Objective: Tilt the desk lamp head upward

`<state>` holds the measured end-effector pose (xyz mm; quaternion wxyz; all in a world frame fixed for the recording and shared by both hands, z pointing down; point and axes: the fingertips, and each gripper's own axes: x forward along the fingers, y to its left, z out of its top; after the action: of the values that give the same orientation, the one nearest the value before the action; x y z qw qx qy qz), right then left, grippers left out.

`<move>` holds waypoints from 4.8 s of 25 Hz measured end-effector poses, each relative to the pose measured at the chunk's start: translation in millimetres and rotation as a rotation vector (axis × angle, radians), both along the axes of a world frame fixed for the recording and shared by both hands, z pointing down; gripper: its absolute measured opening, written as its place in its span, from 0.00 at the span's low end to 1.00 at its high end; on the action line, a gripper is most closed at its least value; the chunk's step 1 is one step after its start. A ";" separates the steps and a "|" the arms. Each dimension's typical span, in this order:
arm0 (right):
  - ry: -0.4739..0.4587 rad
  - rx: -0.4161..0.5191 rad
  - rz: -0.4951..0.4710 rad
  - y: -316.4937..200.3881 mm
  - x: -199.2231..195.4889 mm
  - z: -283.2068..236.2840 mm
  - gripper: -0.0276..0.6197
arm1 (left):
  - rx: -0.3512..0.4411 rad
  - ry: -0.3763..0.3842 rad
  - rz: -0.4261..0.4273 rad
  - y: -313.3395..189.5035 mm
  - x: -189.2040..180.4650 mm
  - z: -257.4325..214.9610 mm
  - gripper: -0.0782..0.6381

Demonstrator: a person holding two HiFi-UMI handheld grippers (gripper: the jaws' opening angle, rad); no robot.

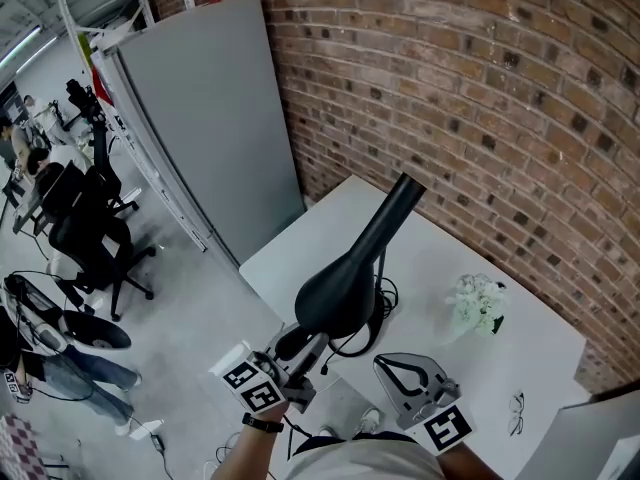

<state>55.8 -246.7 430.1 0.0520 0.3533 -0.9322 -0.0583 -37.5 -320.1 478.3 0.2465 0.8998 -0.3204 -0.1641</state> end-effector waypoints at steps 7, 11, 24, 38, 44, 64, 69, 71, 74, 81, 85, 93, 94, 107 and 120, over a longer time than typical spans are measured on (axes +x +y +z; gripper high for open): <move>-0.005 -0.007 0.007 -0.4 -2.4 0.4 0.07 | 0.057 -0.044 -0.006 8.6 -13.1 -23.4 0.33; 0.016 0.016 -0.013 1.4 -7.7 -1.2 0.07 | 0.107 -0.057 -0.013 14.5 -21.6 -45.8 0.33; -0.021 -0.001 -0.013 7.1 -14.3 -4.7 0.07 | 0.279 -0.078 0.007 32.7 -35.4 -130.6 0.33; 0.017 0.049 -0.077 26.0 -29.6 -8.3 0.07 | 0.298 -0.099 0.012 35.2 -31.7 -161.2 0.34; -0.006 0.049 -0.079 29.4 -33.8 -9.9 0.07 | 0.309 -0.092 -0.001 35.9 -28.4 -162.0 0.34; 0.032 0.062 -0.087 57.8 -69.7 -18.9 0.07 | 0.349 -0.138 0.020 38.3 -27.1 -169.6 0.35; 0.049 0.058 -0.078 61.7 -72.9 -16.8 0.07 | 0.356 -0.133 0.032 37.9 -25.7 -174.2 0.35; 0.033 0.055 -0.068 62.8 -75.4 -18.2 0.07 | 0.356 -0.133 0.035 38.6 -26.3 -174.6 0.35; 0.040 0.062 -0.062 63.8 -78.1 -18.8 0.07 | 0.356 -0.146 0.039 38.9 -25.8 -174.4 0.35; 0.048 0.062 -0.056 63.1 -86.2 -19.8 0.07 | 0.357 -0.160 0.090 37.7 -17.3 -178.8 0.35; 0.067 0.067 -0.065 64.1 -91.6 -18.9 0.07 | 0.359 -0.144 0.096 36.2 -17.2 -178.8 0.35; 0.051 0.063 -0.036 61.4 -95.4 -21.7 0.07 | 0.356 -0.144 0.094 40.5 -27.7 -174.3 0.35; 0.040 0.056 -0.028 61.4 -96.4 -22.2 0.07 | 0.356 -0.146 0.096 41.0 -28.0 -173.5 0.35; 0.025 -0.031 0.055 78.3 -96.1 -0.3 0.07 | 0.347 -0.170 0.000 73.3 -64.3 -127.4 0.17; 0.095 -0.074 0.033 100.0 -104.9 21.7 0.07 | 0.285 -0.222 -0.073 122.1 -77.5 -58.2 0.12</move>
<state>-49.1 -146.7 451.8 0.1102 0.3633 -0.9243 -0.0395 -115.0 -198.0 420.1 0.0733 0.9260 -0.3517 -0.1164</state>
